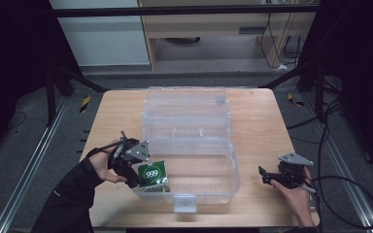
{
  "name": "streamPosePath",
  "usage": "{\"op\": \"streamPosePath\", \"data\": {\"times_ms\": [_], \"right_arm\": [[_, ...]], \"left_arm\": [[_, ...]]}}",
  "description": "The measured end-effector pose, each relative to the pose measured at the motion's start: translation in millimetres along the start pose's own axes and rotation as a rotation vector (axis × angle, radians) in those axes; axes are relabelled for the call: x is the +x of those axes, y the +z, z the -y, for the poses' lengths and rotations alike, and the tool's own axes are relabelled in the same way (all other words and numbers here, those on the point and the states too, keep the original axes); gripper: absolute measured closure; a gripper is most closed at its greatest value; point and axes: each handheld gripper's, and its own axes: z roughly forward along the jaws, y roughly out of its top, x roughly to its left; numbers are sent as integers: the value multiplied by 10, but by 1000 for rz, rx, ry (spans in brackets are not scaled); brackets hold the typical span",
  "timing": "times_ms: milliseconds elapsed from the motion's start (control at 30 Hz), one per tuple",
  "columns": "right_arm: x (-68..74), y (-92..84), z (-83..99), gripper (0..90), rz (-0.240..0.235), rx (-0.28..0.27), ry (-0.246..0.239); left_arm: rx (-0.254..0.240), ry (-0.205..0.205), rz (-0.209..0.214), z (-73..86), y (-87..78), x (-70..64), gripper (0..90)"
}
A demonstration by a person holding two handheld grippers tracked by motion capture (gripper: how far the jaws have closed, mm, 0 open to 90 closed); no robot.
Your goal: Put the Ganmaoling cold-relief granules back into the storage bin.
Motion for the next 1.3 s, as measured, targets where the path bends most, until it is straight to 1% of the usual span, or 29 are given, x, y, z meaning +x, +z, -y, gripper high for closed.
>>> {"op": "streamPosePath", "data": {"times_ms": [133,267,367,467,500,667,867,933,1000,1133,1267,1300], "right_arm": [[-3,-3,0,27,1,0,1],[-2,-7,0,27,1,-1,4],[-4,-7,1,27,4,-2,3],[-1,-8,1,26,2,-1,4],[-1,-8,1,27,2,-1,3],[-1,-8,2,27,3,-2,3],[-1,-9,3,26,6,-1,4],[0,-10,3,26,7,-2,3],[-1,-9,3,27,8,-2,3],[-5,-10,3,26,10,-4,1],[-11,-13,4,26,12,-5,2],[-10,-13,5,26,12,-5,5]], "left_arm": [[-28,-34,-31,78,-91,2,200],[-67,-88,-69,184,-157,-6,211],[-108,-136,-105,285,-206,-14,217],[-141,-194,-145,398,-260,-9,220],[-157,-221,-153,437,-271,-8,219],[-211,-342,-231,635,-302,31,232],[-251,-459,-318,867,-268,49,229],[-272,-493,-342,940,-249,50,229],[-282,-530,-375,1005,-218,50,225],[-312,-597,-413,1116,-129,46,225],[-318,-657,-463,1217,-26,40,225],[-310,-670,-474,1239,-2,42,225]]}}
